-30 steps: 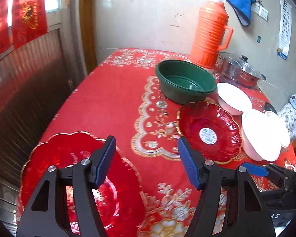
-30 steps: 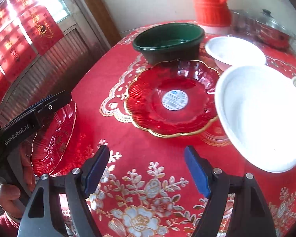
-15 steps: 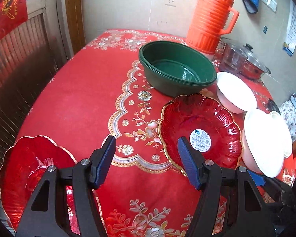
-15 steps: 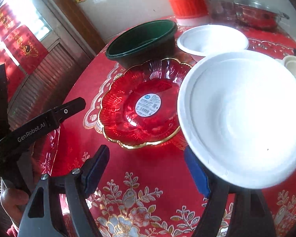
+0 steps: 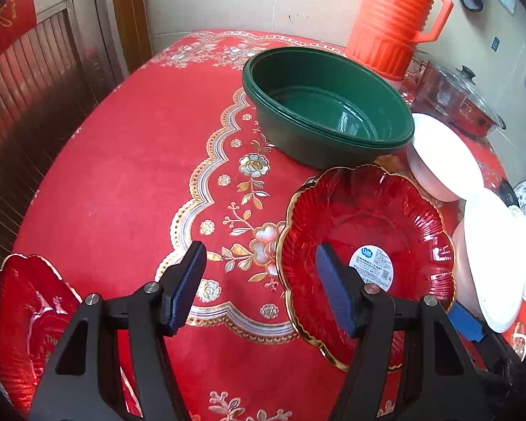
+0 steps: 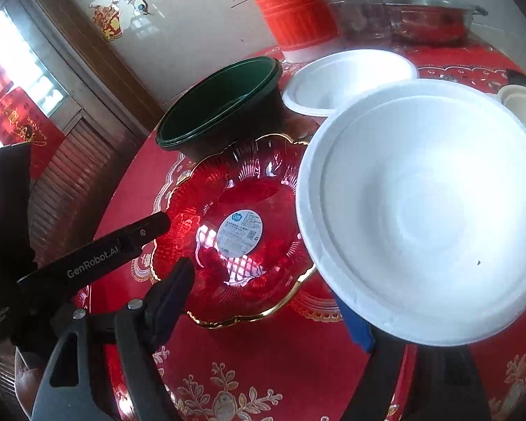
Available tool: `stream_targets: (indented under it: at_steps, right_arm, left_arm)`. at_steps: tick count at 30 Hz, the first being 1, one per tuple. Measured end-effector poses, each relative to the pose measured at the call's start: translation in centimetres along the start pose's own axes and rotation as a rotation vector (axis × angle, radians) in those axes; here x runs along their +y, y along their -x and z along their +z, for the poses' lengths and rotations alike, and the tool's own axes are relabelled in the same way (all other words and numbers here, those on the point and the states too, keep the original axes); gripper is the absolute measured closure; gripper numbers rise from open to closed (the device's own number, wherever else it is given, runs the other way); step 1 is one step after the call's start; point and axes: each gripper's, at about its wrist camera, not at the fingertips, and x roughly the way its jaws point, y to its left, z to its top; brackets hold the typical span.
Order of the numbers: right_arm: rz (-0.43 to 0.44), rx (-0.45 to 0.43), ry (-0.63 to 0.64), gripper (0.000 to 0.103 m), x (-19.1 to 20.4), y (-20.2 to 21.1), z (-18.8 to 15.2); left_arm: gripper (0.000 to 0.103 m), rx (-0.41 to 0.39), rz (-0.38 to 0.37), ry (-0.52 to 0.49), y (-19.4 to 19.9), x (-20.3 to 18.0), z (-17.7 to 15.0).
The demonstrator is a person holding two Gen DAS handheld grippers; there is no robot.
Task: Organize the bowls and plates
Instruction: 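Move the left tool to the red flower plate with sticker and grip its rim, then carry the flower plate with the left tool and lower it onto the wedding plate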
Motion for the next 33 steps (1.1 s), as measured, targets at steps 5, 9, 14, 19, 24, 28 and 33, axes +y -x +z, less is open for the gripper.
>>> stream_targets:
  at_steps: [5,9,14,19,24,28,33]
  right_arm:
    - [-0.017,-0.022,-0.005,0.025,-0.3,0.2,0.6]
    - [-0.025,-0.009,-0.003,0.025,-0.5,-0.2,1.1]
    - [-0.035,0.000,0.001,0.025,-0.6,-0.8,1.4]
    - [-0.032,0.008,0.021,0.025,-0.4,-0.8,1.7]
    - [-0.028,0.008,0.041,0.034,-0.5,-0.9,1.9]
    - [-0.020,0.024,0.049,0.052,-0.6,-1.4,1.9]
    - [-0.037,0.027,0.089,0.063,-0.5,-1.5,1.8]
  left_arm:
    - [0.037,0.015,0.012,0.007,-0.9,-0.2,0.3]
    - [0.037,0.018,0.030,-0.004,-1.3,-0.5,0.6]
    - [0.037,0.049,0.020,0.010,-2.3,-0.6,0.8]
    - [0.037,0.067,0.021,-0.008,-2.9,-1.2,0.9]
    - [0.037,0.068,0.022,-0.032,-3.0,-1.7,0.9]
    - [0.038,0.056,0.011,-0.061,-3.1,-2.4,0.8]
    - [0.063,0.044,-0.008,-0.064,-2.7,-3.0,0.6]
